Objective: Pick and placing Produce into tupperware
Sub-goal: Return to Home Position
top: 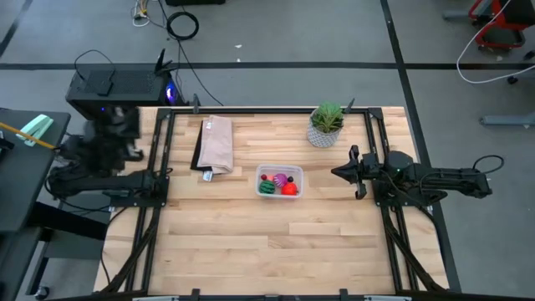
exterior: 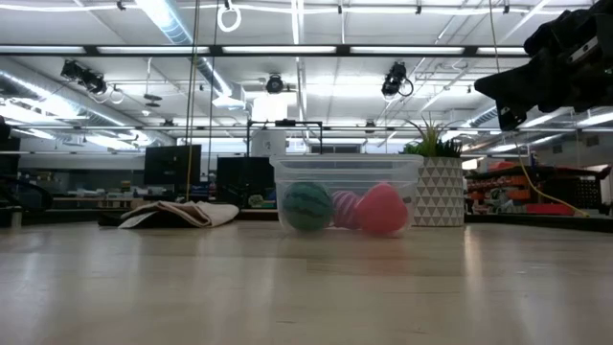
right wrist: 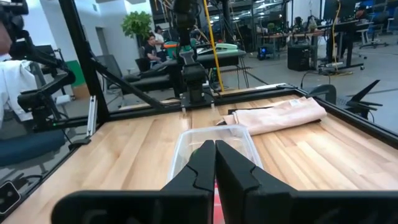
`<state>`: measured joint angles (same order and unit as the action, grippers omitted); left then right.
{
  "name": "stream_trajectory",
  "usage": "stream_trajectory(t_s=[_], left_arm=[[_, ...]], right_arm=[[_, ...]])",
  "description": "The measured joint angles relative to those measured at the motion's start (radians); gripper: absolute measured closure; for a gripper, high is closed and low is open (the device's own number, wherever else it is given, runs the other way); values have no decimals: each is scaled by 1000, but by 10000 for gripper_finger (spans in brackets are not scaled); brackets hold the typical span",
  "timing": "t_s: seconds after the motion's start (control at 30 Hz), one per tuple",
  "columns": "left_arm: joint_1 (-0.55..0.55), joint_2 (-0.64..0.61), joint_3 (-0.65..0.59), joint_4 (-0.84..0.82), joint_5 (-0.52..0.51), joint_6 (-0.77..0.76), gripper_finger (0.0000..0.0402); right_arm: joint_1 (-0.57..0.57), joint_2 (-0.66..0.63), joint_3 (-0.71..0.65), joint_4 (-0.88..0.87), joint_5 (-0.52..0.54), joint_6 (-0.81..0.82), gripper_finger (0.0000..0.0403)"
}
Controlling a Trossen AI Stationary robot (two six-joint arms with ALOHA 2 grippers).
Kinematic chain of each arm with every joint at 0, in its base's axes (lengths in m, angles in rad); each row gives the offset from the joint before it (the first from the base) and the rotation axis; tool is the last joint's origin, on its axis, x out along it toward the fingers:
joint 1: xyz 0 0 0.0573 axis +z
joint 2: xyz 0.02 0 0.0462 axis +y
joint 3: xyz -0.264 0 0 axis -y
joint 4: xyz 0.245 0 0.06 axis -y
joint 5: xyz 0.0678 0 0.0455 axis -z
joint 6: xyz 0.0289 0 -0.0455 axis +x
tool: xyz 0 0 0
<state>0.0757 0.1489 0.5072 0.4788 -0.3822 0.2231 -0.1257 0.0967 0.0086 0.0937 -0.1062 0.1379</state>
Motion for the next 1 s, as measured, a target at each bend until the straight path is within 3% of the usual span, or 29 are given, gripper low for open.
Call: stream_trajectory(t_s=[0.33,0.6,1.0], left_arm=[[0,-33,-59,388,222,149,400],[0,-32,-245,745,230,233,401],[0,-32,-483,967,230,137,400]], right_arm=[[0,0,0,0,0,-2,386],[0,0,0,0,0,-2,385],[0,0,0,0,0,-2,385]])
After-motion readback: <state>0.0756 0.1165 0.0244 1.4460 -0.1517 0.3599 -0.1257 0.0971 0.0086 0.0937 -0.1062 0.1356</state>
